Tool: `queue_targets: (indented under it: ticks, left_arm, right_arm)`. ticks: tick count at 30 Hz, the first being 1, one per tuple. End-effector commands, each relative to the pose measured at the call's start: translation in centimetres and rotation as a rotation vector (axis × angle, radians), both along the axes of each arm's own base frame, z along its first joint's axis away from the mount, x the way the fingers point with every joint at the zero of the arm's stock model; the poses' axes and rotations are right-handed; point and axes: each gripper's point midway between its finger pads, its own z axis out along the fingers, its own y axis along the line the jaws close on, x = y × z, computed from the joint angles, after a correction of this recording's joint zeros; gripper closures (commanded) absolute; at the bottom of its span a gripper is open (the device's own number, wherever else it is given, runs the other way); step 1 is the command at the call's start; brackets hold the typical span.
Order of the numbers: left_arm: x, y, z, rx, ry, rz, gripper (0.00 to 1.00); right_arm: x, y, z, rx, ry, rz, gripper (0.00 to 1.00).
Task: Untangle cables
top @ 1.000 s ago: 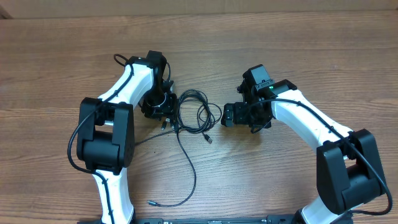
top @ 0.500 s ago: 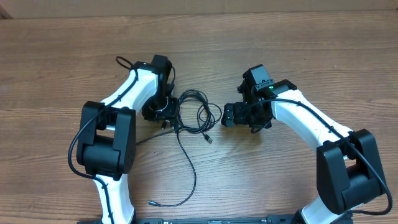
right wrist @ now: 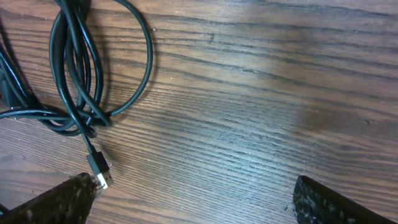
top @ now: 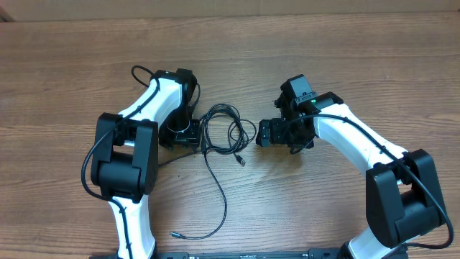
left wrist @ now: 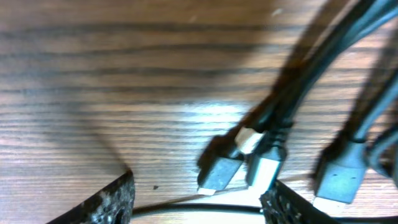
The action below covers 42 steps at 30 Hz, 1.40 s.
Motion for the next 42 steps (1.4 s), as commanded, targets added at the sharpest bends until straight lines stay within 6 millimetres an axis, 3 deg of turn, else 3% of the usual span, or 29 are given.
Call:
queue_targets:
  ticks: [1,6,10,15,26,31,42]
  left_arm:
    - [-0.4,0.2,-2.3,-0.01,0.066,0.009,0.3]
    - [0.1,-1.3,-0.7,-0.082,0.063,-0.023,0.29]
    - [0.3,-1.5,-0.8,-0.087,0.055,-0.025,0.28]
    - [0.2,-3.2,-0.6,-0.195,0.061,-0.045,0.2]
    - [1.9,-3.2,1.9,-0.196,-0.041,0.013,0.14]
    - [1.7,-3.6,1.0,-0.195,-0.045,-0.002,0.13]
    - [-1.0,-2.3,-2.4,-0.126,-0.007,-0.023,0.3]
  right_arm:
    - [0.0,0.0,-0.1,-0.006,0.002,0.011,0.0]
    - [-0.2,-0.1,-0.2,-0.013,0.008,0.01,0.0]
    - [-0.1,-0.1,-0.2,-0.012,0.003,0.01,0.0]
    - [0.0,0.0,-0.2,-0.01,0.0,0.01,0.0]
    - [0.1,-0.2,-0.2,-0.02,-0.004,0.008,0.0]
    - [0.2,-0.1,-0.2,-0.017,-0.01,0.008,0.0]
    - [-0.1,-0.2,-0.2,-0.022,0.004,0.008,0.0]
